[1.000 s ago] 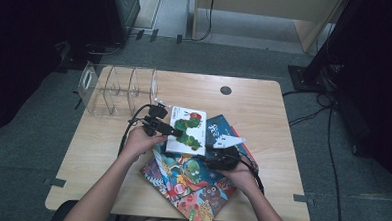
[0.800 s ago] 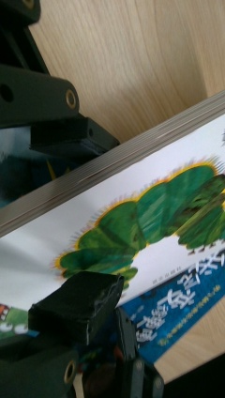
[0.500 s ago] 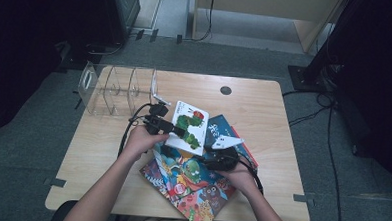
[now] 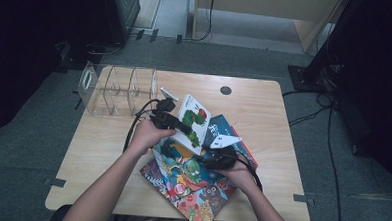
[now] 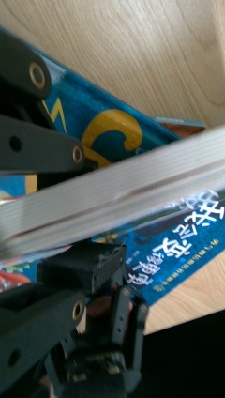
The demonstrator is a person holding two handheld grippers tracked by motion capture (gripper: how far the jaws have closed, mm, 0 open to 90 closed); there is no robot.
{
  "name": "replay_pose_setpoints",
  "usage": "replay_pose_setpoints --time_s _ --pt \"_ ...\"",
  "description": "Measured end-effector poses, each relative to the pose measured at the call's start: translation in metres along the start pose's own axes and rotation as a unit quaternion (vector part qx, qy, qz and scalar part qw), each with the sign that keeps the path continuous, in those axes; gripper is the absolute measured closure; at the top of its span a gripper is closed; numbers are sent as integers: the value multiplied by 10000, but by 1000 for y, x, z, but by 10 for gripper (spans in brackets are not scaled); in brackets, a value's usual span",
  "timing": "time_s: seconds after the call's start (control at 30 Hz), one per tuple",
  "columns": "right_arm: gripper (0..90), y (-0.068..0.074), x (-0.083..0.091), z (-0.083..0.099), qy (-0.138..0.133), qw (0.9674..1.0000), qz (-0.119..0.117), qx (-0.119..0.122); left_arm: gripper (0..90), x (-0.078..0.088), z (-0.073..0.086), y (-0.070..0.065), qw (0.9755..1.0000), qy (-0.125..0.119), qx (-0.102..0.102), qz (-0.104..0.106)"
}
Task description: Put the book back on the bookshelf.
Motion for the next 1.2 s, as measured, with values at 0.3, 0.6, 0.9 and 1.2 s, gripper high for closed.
replay_pose_setpoints --time_s 0.3,0.6,0.9,1.2 --pt "415 -3 -4 -4 105 9999 -48 23 753 9 -7 -6 9993 314 64 -174" --pt "369 -8 -2 -4 114 9999 70 -60 767 28 -6 -16 9980 353 -197 -491" --pt "295 -1 -3 0 93 9995 167 244 767 48 -3 -22 9948 249 -463 -878" --pt "280 0 -3 1 57 9995 195 257 767 65 4 -21 9912 198 -565 -1181"
Point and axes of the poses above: each handheld gripper's, and its own axes: x roughly backward along the jaws, z roughly out of its underside, y roughly to its left, the point moved 3 cm from there along -x, roughly forward along the jaws, and after that the axes turned 5 degrees about -y, right-handed, at the moved point
